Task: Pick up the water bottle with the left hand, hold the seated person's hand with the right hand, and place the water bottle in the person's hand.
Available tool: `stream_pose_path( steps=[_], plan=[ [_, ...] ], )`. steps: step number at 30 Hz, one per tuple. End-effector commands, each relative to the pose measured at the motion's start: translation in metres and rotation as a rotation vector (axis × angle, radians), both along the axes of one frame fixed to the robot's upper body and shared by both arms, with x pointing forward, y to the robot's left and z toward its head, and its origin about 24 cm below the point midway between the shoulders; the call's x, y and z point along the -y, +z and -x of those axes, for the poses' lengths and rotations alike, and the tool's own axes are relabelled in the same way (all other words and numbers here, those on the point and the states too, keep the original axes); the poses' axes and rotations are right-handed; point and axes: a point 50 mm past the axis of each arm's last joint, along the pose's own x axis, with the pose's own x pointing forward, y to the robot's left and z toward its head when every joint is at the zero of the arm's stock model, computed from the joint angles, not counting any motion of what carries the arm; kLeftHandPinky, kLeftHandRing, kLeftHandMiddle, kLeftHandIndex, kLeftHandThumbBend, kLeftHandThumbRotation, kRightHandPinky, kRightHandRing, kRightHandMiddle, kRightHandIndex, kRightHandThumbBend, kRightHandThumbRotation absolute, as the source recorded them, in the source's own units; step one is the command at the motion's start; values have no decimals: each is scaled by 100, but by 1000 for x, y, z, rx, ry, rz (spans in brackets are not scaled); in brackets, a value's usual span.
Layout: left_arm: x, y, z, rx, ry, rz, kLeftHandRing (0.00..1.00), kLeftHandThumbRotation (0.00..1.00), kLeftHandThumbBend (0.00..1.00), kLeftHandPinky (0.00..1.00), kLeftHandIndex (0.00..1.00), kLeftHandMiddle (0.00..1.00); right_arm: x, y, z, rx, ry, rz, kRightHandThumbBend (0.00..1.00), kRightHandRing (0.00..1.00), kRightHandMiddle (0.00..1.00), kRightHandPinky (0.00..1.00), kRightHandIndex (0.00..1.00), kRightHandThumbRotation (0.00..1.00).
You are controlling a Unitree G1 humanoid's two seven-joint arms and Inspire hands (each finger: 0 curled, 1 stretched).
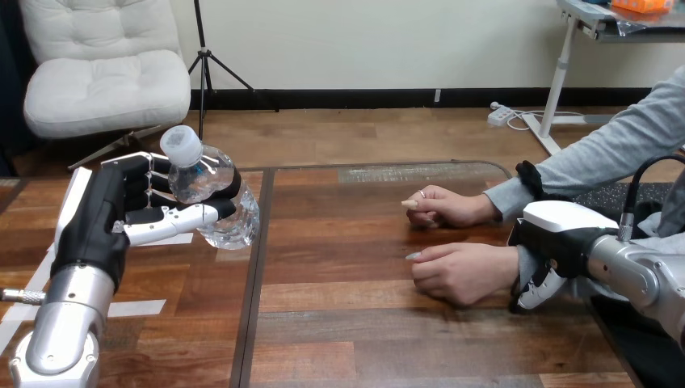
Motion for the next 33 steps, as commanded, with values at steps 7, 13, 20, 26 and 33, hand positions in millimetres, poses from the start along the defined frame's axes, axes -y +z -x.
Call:
stream_pose_path(
  steps=[7, 13, 20, 26, 33],
  plan=[
    [3, 28, -5, 124, -19, -29, 36, 0, 66, 30, 43, 41, -3, 3, -2, 21, -18, -73, 59, 18, 24, 12, 24, 0],
    [3, 28, -5, 122, -21, -27, 36, 0, 66, 30, 43, 41, -2, 3, -1, 18, -32, -99, 61, 18, 24, 13, 24, 0],
    [3, 27, -5, 116, -18, -23, 36, 0, 66, 30, 43, 41, -2, 3, -1, 20, -36, -118, 62, 19, 25, 14, 25, 0],
    [4, 27, -5, 117, -20, -26, 36, 0, 66, 30, 43, 41, -1, 3, -1, 17, -44, -122, 61, 20, 26, 15, 25, 0],
    [4, 26, -5, 121, -28, -22, 36, 0, 66, 30, 43, 41, 0, 4, -1, 22, -50, -137, 60, 21, 27, 17, 26, 0]
  ],
)
